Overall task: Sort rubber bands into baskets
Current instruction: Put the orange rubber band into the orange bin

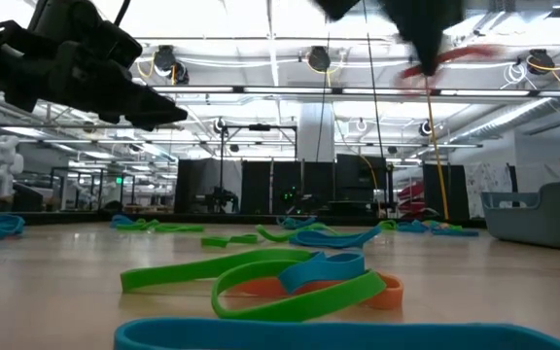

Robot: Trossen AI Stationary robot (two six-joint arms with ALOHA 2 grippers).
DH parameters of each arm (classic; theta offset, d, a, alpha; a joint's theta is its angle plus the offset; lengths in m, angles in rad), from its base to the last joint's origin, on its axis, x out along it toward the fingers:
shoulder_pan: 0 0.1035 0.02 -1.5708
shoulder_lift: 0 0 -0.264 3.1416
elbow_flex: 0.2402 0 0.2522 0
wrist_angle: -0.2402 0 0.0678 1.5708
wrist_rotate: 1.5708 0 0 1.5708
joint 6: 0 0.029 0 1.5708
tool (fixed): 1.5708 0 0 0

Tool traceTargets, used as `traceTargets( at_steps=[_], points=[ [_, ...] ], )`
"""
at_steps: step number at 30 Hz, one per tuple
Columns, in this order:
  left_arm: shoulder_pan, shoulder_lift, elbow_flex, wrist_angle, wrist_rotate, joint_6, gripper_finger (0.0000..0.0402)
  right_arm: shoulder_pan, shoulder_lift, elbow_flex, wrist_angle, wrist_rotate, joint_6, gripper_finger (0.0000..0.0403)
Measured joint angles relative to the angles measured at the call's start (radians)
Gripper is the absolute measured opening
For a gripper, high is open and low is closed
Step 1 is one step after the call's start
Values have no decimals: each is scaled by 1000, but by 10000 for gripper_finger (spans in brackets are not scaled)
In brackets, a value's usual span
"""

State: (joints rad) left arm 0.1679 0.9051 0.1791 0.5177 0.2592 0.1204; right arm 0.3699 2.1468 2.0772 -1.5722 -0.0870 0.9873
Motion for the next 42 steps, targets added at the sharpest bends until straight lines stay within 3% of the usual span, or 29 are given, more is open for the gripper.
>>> traceTargets(
  at_steps=[10, 16, 20, 25, 33, 37, 42],
  points=[
    [0, 0, 0, 29, 0, -3, 200, 256, 0, -82, 1, -77, 361, 0],
    [0, 0, 0, 44, 0, -8, 200, 346, 0, -133, 2, -70, 479, 0],
    [0, 0, 0, 54, 0, -6, 200, 366, -28, -254, 18, -69, 500, 0],
    [0, 0, 7, 53, 0, -7, 200, 354, -151, -475, 190, -84, 525, 0],
    [0, 0, 7, 38, 0, -6, 200, 392, -388, -752, 460, -64, 727, 0],
    [0, 0, 7, 20, 0, -7, 200, 406, -446, -879, 639, -46, 759, 0],
    [0, 0, 7, -8, 0, -10, 200, 408, -476, -974, 718, -44, 808, 0]
  ],
)
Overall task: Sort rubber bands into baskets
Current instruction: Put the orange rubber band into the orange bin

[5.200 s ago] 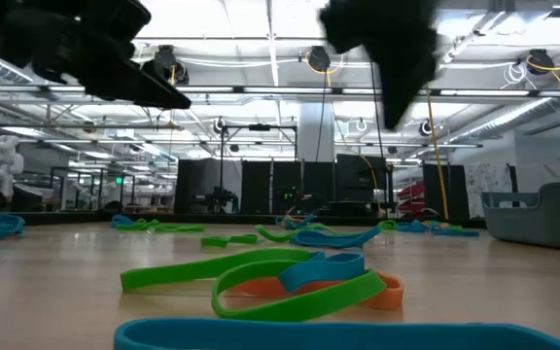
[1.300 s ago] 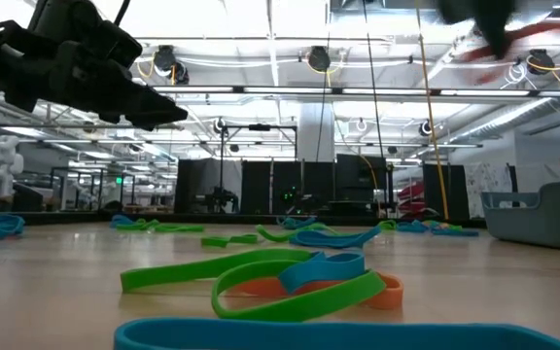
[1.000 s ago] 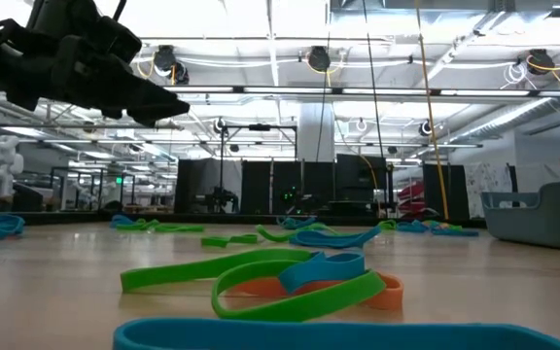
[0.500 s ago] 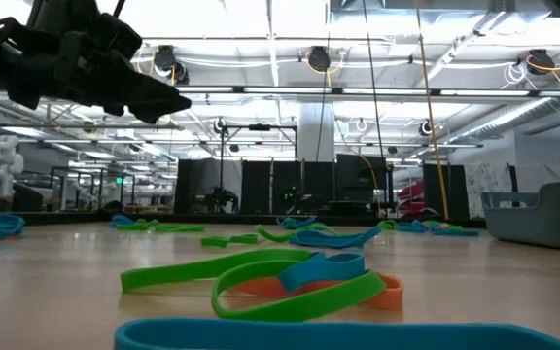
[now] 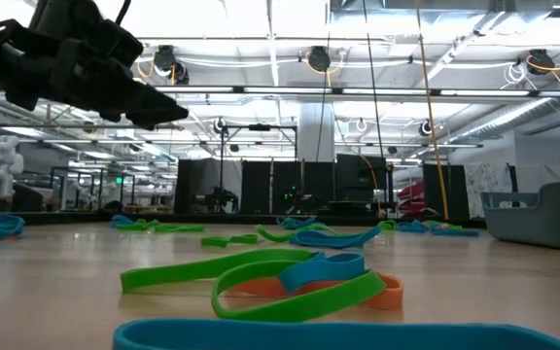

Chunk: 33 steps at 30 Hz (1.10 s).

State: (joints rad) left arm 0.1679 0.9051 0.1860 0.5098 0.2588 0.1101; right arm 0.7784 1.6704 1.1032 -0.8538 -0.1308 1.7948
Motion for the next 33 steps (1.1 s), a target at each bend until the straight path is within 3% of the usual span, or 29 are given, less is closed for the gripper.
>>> traceTargets(
  at_steps=[6, 21, 26, 33],
  points=[
    [0, 0, 0, -7, 0, -20, 200, 0, -1, -7, -10, 2, 11, 13],
    [0, 0, 0, -6, 0, -26, 200, -3, -47, 0, -83, 5, -26, 139],
    [0, 0, 0, -5, 0, -26, 200, -20, -148, 17, -100, 122, -2, 148],
    [0, 0, 0, -2, 3, -26, 200, -140, -258, 18, -191, 451, 48, 138]
  ],
)
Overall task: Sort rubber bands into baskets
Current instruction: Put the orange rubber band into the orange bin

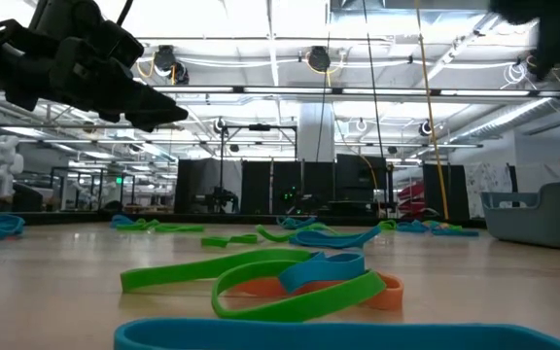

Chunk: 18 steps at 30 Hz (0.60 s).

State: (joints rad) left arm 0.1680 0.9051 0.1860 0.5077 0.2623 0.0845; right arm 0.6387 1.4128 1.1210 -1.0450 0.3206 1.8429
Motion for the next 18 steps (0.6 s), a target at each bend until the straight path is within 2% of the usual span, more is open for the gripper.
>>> traceTargets(
  at_steps=[2, 7, 13, 18],
  points=[
    [0, 0, 0, 4, 1, 0, 200, -71, -7, 0, -6, 26, -33, 134],
    [0, 0, 0, 19, 2, 8, 200, -313, 10, 0, 54, 50, -303, 126],
    [0, 0, 0, 29, 3, 5, 200, -592, 49, 0, 267, 137, -556, 115],
    [0, 8, 0, 14, 7, 2, 200, -723, 90, 0, 505, 175, -748, 105]
  ],
)
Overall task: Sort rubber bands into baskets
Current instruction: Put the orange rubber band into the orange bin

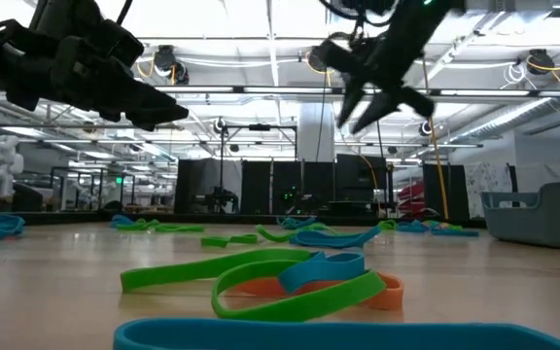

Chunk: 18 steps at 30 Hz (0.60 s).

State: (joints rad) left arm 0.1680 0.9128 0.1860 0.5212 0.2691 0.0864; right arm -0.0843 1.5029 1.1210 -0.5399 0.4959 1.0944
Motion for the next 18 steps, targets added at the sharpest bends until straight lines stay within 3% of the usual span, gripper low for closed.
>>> traceTargets(
  at_steps=[7, 13, 18],
  points=[
    [0, 32, 0, -14, 0, -3, 200, -113, 88, 0, 276, -31, -152, 94],
    [-26, 52, 0, -11, -9, 6, 200, -211, 178, 0, 304, -182, -155, 90],
    [-44, 71, 0, 9, -45, 50, 200, -276, 245, 0, 350, -242, -164, 91]
  ],
)
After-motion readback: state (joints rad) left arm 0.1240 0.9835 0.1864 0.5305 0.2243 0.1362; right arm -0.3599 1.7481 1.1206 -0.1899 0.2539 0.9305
